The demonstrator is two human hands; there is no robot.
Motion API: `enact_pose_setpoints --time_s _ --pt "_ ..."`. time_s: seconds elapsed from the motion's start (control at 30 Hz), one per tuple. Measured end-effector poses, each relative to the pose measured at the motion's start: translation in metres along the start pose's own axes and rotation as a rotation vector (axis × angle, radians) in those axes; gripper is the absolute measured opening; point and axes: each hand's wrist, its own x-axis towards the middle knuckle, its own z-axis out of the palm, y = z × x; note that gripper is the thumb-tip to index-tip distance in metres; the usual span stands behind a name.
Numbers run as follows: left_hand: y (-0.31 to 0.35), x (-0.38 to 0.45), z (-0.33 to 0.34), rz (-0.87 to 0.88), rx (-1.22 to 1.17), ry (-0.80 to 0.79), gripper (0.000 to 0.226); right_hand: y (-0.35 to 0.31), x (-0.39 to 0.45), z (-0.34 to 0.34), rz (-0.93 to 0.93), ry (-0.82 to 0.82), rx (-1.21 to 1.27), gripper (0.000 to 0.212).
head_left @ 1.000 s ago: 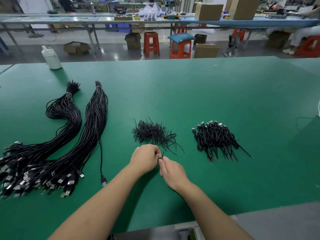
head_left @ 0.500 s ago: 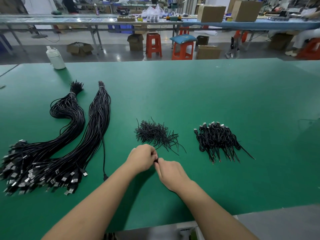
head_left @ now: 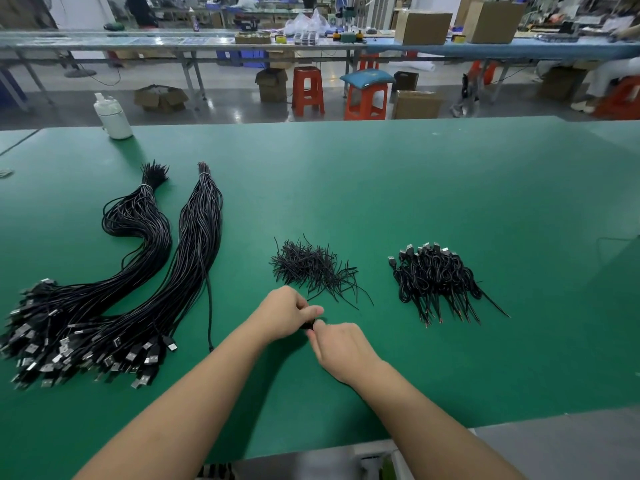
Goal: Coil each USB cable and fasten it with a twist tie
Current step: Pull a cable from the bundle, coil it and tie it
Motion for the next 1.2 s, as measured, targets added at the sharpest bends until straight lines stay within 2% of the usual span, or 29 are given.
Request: enact_pose_setpoints --time_s 0.1,0.27,0.4,0.63,0.77,0.87,0.97,1.03,1.07,1.1,1.2 --pt "-0.002 0.001 -0.003 0.008 -0.021 -0.071 0.018 -0.001 -0.001 0.0 0.007 0.018 -0.007 0.042" --pt "-0.003 0.003 0.0 -0.03 -0.023 -0.089 0.02 -0.004 -0.002 0.0 0.004 0.013 -0.031 0.038" --pt "0.001 0.004 -0.003 0.022 0.043 -0.125 0.018 -0.006 -0.006 -0.003 0.003 0.016 -0.083 0.034" --pt "0.009 -0.003 -0.004 0.164 0.457 -0.303 0.019 0.001 -0.001 -0.001 -0.021 -0.047 0.013 0.035" --pt "0.006 -0.007 -0.001 0.157 0.596 -0.332 0.02 0.003 0.0 -0.003 0.053 -0.102 0.171 0.032" --pt "0.0 -0.014 0.001 0.166 0.616 -0.252 0.022 0.015 0.004 -0.012 0.207 -0.222 0.504 0.035" --pt "-0.016 -0.019 -0.008 0.149 0.496 -0.136 0.017 0.031 0.004 -0.028 0.402 -0.268 1.234 0.053" --pt "-0.028 -0.021 -0.016 0.092 0.301 -0.073 0.008 0.043 0.003 -0.034 0.563 -0.175 1.681 0.07" --pt "-0.033 -0.022 -0.019 0.052 0.145 -0.036 0.008 0.048 0.003 -0.036 0.613 -0.116 1.813 0.071" --pt "-0.034 -0.025 -0.021 0.005 -0.038 -0.003 0.009 0.049 0.003 -0.036 0.629 -0.081 1.858 0.065" --pt "-0.025 -0.032 -0.022 -0.076 -0.486 0.022 0.016 0.036 0.005 -0.036 0.493 -0.089 1.646 0.023"
